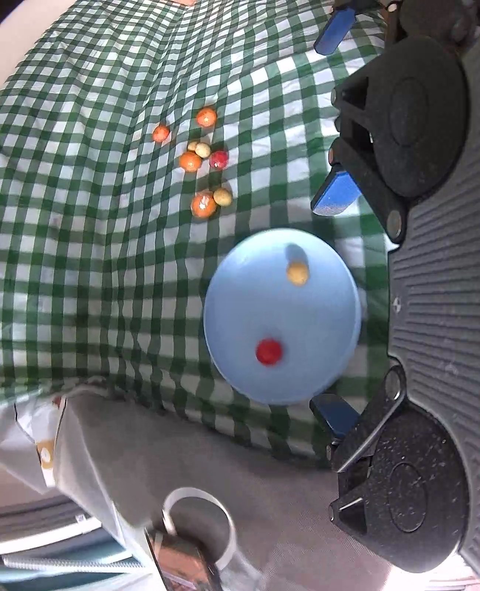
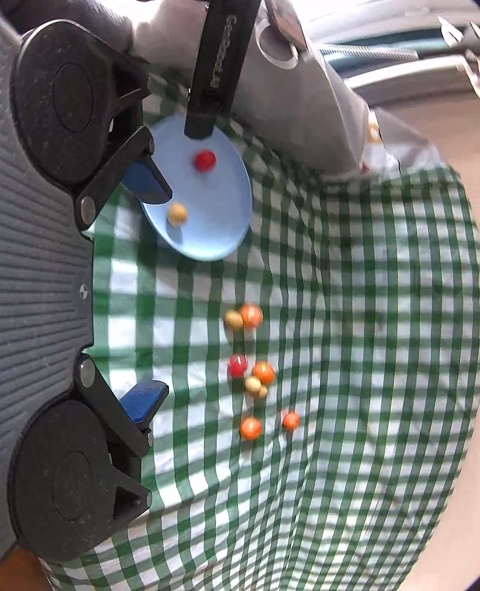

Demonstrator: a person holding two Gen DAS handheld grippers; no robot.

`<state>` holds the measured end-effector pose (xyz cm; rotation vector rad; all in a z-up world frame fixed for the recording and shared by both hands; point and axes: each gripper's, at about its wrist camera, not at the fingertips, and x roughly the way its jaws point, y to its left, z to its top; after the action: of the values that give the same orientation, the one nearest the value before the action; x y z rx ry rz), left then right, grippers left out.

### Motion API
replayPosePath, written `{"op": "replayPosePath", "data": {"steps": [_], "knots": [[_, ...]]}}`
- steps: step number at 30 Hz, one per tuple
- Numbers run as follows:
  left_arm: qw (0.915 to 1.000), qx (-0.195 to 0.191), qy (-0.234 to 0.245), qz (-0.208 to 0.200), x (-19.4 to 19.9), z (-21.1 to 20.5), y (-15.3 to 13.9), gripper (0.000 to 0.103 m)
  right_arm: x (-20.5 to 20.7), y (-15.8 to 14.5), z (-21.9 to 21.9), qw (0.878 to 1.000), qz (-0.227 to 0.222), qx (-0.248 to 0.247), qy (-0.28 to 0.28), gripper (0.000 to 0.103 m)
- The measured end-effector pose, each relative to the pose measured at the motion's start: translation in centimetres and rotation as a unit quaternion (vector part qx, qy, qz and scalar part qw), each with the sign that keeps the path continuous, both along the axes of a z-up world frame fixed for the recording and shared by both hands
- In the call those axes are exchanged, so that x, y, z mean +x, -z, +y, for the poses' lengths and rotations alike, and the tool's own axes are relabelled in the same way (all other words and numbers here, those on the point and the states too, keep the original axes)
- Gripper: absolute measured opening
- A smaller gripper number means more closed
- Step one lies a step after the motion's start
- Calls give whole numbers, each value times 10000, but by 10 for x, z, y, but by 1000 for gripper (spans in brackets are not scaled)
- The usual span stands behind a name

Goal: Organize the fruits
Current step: 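Grasp a yellow fruit with the left tool while the right tool grasps a tangerine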

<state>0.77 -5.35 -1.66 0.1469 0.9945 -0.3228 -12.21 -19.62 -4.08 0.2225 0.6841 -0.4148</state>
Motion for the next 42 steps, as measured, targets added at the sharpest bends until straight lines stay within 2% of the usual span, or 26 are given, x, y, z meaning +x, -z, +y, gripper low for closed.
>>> {"op": "replayPosePath", "data": {"steps": [4, 8, 15, 19, 23, 31, 33, 35, 36, 37, 38, 39, 42], "knots": [[9998, 85, 173, 6, 26, -41, 10, 103, 9, 21, -49, 9976, 6, 12, 693, 101], [9992, 82, 303, 235, 63, -87, 28, 103, 26, 46, -105, 9915, 13, -77, 1297, 101], [9968, 65, 376, 704, 117, -161, 85, 103, 73, 93, -198, 9773, 47, -131, 2113, 101], [9944, 186, 366, 975, 138, -183, 119, 103, 100, 122, -236, 9774, 270, -59, 2096, 101], [9942, 395, 265, 970, 151, -190, 140, 103, 119, 143, -247, 9820, 273, 140, 1866, 101], [9962, 368, 196, 760, 161, -200, 146, 102, 150, 152, -253, 9822, 195, -170, 1859, 102], [9961, 410, 438, 647, 154, -204, 144, 95, 152, 153, -254, 9821, 152, -182, 1866, 102], [9932, 566, 819, 608, 147, -212, 145, 75, 154, 152, -254, 9827, 157, -247, 1829, 101], [9926, 609, 936, 484, 143, -216, 144, 69, 155, 151, -253, 9839, 135, -298, 1755, 95], [9919, 556, 1065, 421, 139, -220, 140, 44, 155, 150, -252, 9859, 78, -320, 1642, 81], [9908, 456, 1197, 438, 137, -221, 138, 28, 155, 148, -252, 9880, 0, -304, 1512, 70], [9907, 430, 1210, 461, 136, -223, 137, 28, 155, 146, -253, 9891, -51, -278, 1446, 41], [9911, 366, 1246, 292, 131, -220, 132, 28, 152, 143, -257, 9871, -84, -232, 1585, 38]]}}
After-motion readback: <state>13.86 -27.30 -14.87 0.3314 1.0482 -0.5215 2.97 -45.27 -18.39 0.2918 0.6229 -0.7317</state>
